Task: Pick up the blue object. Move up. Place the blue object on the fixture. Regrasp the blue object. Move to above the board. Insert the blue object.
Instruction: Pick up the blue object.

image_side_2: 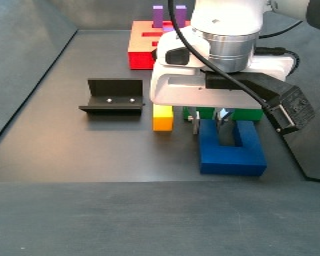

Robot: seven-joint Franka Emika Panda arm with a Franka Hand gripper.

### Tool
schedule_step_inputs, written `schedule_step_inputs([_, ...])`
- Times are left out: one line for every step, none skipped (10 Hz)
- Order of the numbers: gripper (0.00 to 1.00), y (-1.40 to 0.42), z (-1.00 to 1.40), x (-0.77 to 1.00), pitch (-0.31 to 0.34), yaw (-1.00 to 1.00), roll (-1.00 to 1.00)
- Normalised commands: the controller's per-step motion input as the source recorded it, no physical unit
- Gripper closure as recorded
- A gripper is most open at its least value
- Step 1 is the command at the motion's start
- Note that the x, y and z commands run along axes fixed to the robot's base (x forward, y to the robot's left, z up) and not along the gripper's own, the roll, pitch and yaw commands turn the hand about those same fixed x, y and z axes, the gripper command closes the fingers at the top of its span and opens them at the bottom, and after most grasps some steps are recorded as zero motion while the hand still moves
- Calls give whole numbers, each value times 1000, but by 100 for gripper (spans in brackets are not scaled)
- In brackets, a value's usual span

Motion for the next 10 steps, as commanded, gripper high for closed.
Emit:
schedule_step_inputs([100, 0, 0, 0, 0, 0, 0])
schedule_step_inputs([100, 0, 0, 0, 0, 0, 0])
schedule_step_inputs([100, 0, 0, 0, 0, 0, 0])
schedule_step_inputs([100, 0, 0, 0, 0, 0, 0])
schedule_step_inputs([100, 0, 0, 0, 0, 0, 0])
schedule_step_inputs([100, 0, 0, 0, 0, 0, 0])
schedule_step_inputs([100, 0, 0, 0, 0, 0, 0])
schedule_step_inputs([100, 0, 0, 0, 0, 0, 0])
schedule_step_inputs([100, 0, 0, 0, 0, 0, 0])
schedule_step_inputs([100, 0, 0, 0, 0, 0, 0])
